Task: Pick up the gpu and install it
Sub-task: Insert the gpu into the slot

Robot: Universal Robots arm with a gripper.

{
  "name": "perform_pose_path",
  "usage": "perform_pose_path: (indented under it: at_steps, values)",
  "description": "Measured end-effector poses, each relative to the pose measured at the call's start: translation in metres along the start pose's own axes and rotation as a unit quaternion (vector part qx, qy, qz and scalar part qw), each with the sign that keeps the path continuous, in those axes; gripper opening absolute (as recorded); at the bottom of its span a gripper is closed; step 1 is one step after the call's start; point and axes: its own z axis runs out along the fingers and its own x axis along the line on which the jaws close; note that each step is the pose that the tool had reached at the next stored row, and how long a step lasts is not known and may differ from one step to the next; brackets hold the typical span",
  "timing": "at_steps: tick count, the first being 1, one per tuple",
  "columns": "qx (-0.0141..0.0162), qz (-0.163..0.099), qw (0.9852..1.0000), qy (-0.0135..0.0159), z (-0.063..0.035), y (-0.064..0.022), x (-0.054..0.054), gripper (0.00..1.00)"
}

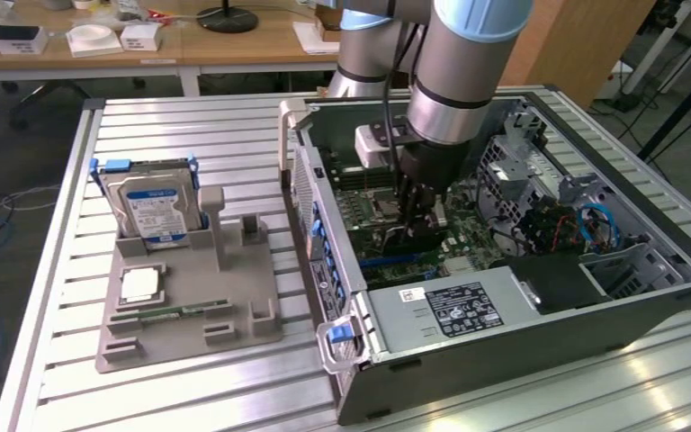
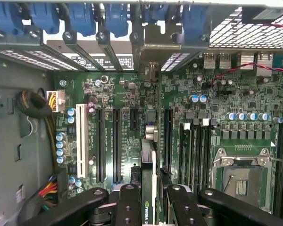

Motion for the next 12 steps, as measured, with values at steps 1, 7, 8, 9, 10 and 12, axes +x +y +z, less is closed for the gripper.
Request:
perform_pose_path:
  at_steps: [1,7,8,9,10,12]
  values:
    - [0.0000,0.000,1.0000,0.0001,0.0001,0.0007,-0.0001,0.26]
    - [0.0002,0.000,1.0000,0.0002,0.0047,0.0027,-0.0010,0.26]
    - [0.0002,0.000,1.0000,0.0001,0.0061,0.0028,-0.0012,0.26]
    - [0.0001,0.000,1.0000,0.0002,0.0072,0.0029,-0.0013,0.26]
    - [0.0000,0.000,1.0000,0.0003,0.0079,0.0030,-0.0014,0.26]
    - [0.0000,0.000,1.0000,0.0001,0.0080,0.0029,-0.0015,0.26]
